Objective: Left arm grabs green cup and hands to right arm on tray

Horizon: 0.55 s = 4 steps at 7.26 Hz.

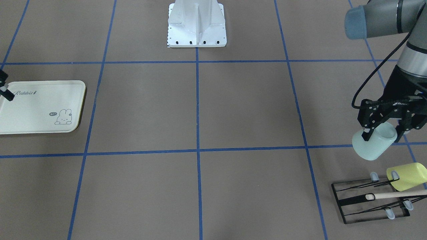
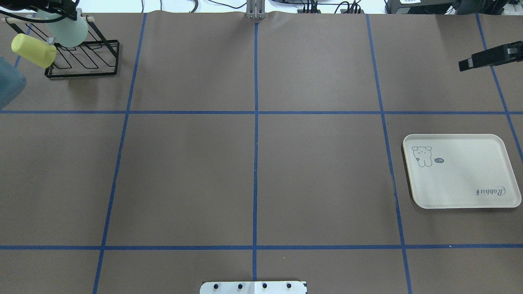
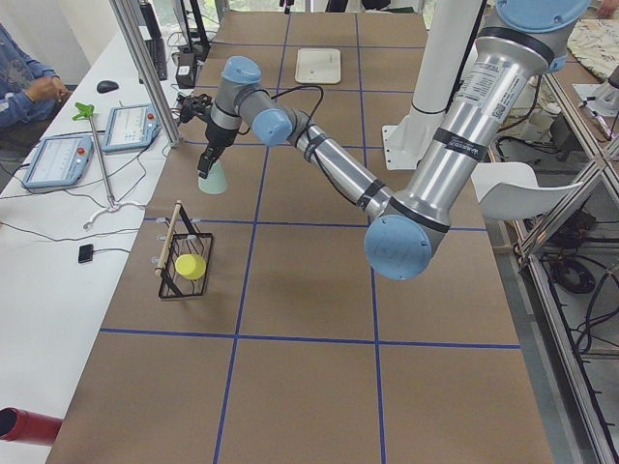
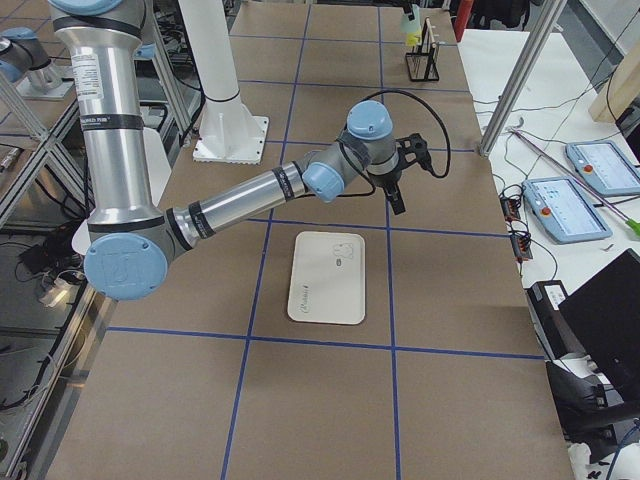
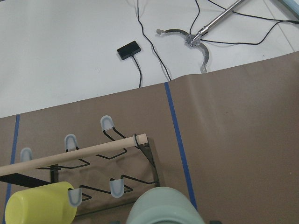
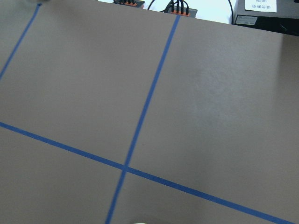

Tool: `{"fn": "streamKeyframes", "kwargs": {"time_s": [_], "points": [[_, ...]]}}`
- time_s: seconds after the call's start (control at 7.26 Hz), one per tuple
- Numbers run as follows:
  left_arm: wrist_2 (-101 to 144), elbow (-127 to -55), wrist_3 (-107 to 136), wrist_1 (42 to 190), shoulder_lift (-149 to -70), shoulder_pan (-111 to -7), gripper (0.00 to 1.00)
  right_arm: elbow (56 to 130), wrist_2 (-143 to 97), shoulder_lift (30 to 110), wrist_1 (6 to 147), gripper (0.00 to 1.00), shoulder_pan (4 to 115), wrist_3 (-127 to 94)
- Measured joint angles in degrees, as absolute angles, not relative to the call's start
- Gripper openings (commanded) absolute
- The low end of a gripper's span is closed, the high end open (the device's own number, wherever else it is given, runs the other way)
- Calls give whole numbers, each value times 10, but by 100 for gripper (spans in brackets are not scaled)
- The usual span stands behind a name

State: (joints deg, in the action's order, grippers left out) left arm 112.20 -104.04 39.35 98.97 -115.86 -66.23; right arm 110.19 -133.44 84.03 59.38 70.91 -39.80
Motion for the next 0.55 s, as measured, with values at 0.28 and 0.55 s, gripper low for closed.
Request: {"fn": "streamKeyframes", "kwargs": {"time_s": [0.28, 0.55], "points": [[1180, -1054, 504, 1059, -1160, -655, 0, 1097, -1310, 829, 462, 100, 664, -554], [1217, -1084, 655, 1147, -1162, -622, 0, 1095, -1249, 821, 339, 100, 609, -686]]}}
